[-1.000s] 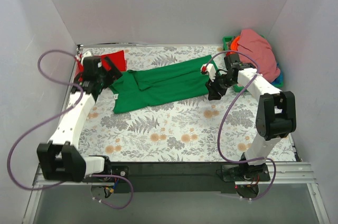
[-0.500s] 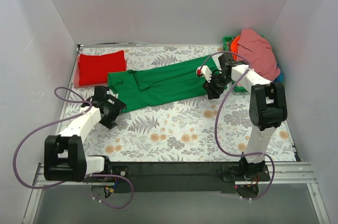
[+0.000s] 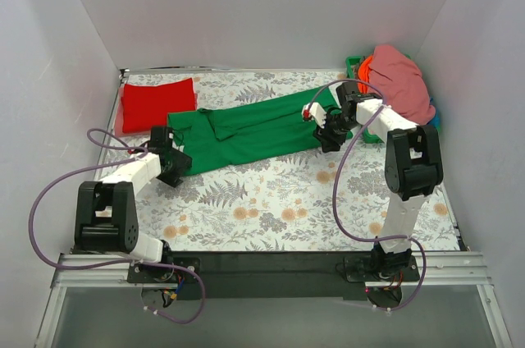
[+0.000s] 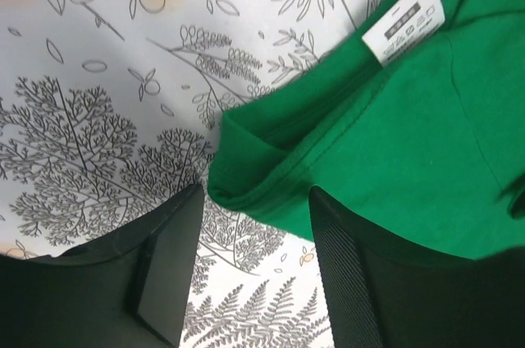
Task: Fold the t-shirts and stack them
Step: Fold the tshirt
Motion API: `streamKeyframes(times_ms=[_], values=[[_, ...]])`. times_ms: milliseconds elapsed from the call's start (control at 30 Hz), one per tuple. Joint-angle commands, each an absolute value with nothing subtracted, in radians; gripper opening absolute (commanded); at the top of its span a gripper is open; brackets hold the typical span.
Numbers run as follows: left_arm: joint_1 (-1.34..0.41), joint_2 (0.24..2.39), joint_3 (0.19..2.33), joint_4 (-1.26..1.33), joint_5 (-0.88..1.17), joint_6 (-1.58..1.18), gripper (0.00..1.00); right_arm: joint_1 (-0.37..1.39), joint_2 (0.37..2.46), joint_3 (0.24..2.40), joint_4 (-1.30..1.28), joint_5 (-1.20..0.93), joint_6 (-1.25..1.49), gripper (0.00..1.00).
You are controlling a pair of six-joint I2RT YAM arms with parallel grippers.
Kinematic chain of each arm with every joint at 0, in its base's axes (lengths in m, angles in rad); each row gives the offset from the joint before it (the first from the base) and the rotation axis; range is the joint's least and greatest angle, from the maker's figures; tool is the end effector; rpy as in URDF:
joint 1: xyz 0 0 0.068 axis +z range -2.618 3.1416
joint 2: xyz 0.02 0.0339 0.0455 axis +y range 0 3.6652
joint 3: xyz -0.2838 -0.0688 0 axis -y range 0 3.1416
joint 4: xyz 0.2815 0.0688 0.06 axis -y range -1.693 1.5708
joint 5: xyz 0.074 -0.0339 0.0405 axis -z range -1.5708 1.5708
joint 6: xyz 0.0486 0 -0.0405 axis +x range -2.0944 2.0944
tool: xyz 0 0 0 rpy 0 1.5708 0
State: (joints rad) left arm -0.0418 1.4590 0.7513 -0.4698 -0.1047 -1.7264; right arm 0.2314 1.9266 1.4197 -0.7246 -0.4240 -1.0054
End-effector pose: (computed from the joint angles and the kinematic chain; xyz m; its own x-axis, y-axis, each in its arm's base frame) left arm 0.2881 -0.0070 0.1451 0.1415 -0.9893 -0.0360 -0.9119 -0.1161 -0.3936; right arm 0.4173 0.1189 0.1838 -0.2027 -0.8384 -0.5059 -0.9584 0.2759 -0.0732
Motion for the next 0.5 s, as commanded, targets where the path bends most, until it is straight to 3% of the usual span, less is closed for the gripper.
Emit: streamKeyframes(times_ms=[0,167,200,300,467], values=[[-0.029,1.488,0.759,-0.471,-0.206,-1.718,0.52,0.233,1.945,1.454,-0.724,-0.431,-1.120,0.54],[-0.018,1.506,0.762,-0.460,-0.199,-1.697,0.28,0.239,1.999,1.473,-0.723,-0.393,-1.246,0.54],[-0.017,1.503,0.762,-0.450,-0.195,-1.683,0.18,0.241,2.008,1.480,-0.723,-0.384,-1.249,0.54],[-0.015,1.490,0.759,-0.439,-0.189,-1.663,0.10,0.242,2.037,1.514,-0.718,-0.365,-1.250,0.53],[-0.006,1.479,0.756,-0.442,-0.186,-1.649,0.07,0.242,2.052,1.535,-0.715,-0.365,-1.258,0.52]])
